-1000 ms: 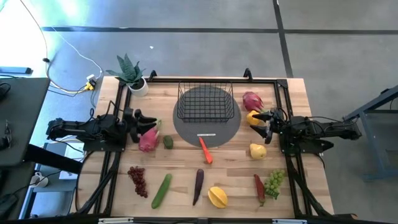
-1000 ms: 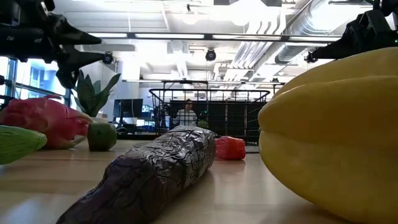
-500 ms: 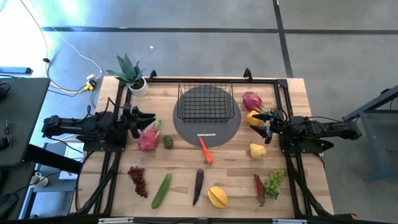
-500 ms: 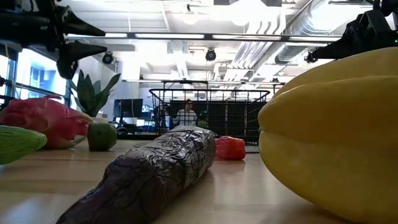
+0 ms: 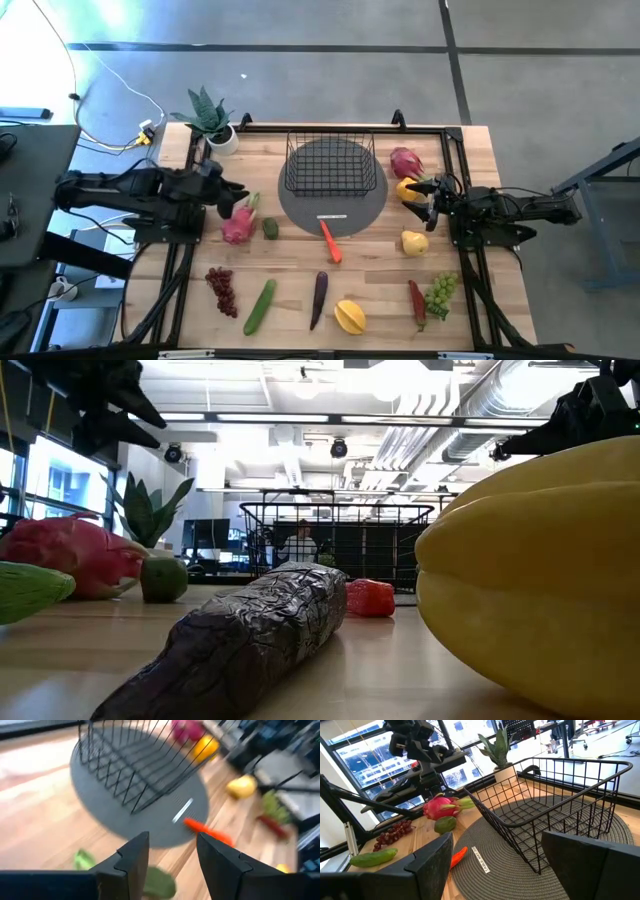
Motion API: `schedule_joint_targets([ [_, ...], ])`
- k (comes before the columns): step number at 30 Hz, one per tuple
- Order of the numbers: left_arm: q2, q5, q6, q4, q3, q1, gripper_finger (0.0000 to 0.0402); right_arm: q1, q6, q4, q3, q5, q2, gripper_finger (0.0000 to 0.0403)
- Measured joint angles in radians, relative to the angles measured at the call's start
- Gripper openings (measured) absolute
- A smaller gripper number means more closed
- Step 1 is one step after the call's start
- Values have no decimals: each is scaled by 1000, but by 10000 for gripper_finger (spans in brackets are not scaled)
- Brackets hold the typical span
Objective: Build produce basket
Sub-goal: Put the left pink dragon fruit into the black wire basket
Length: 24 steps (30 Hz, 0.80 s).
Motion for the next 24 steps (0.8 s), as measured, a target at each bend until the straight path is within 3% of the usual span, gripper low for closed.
schedule_joint_targets([
  [10, 222, 72, -185, -297, 136, 0, 154, 0, 0, 0, 0, 0, 0, 286],
  [24, 312, 168, -390, -399, 165, 0, 167, 0, 0, 0, 0, 0, 0, 286],
])
